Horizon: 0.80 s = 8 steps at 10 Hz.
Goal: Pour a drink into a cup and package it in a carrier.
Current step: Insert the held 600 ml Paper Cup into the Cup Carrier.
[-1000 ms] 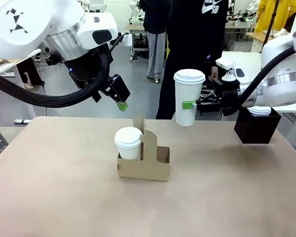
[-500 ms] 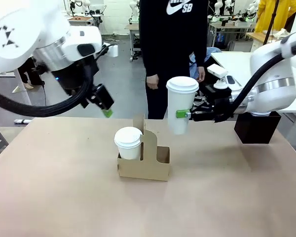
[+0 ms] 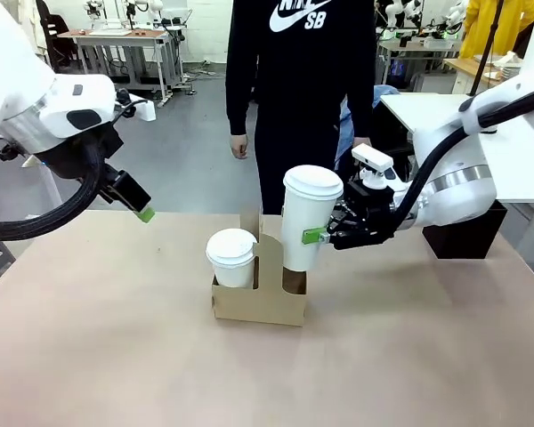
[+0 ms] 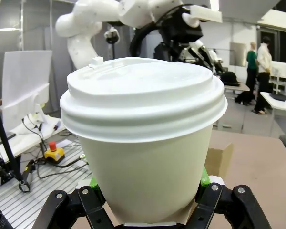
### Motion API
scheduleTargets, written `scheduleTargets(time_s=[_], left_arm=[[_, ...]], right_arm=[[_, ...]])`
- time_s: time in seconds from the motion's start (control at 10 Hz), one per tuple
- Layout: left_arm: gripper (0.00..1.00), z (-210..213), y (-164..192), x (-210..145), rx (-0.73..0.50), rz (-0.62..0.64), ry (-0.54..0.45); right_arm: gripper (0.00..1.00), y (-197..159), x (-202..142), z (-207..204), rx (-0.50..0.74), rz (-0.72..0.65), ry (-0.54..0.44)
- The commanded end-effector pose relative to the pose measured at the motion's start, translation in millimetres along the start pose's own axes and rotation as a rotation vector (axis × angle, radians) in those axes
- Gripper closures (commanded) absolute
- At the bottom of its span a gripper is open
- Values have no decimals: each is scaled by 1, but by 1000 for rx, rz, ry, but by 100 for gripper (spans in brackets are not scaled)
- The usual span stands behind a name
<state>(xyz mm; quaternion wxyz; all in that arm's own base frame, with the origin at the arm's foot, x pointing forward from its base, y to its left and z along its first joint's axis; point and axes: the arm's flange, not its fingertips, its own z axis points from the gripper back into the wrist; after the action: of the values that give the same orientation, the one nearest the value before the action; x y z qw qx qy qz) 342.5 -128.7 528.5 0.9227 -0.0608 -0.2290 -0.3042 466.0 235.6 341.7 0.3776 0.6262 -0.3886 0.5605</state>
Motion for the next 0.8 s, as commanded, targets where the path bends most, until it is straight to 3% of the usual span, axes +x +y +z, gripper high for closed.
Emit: scheduleTargets(time_s=[0.0, 0.7], left_arm=[[0, 4, -6, 2, 16, -33, 16], [0, 4, -6, 2, 16, -33, 16]], right_arm=[[19, -12, -8, 1, 61, 25, -25], [19, -19, -48, 2, 23, 54, 55]])
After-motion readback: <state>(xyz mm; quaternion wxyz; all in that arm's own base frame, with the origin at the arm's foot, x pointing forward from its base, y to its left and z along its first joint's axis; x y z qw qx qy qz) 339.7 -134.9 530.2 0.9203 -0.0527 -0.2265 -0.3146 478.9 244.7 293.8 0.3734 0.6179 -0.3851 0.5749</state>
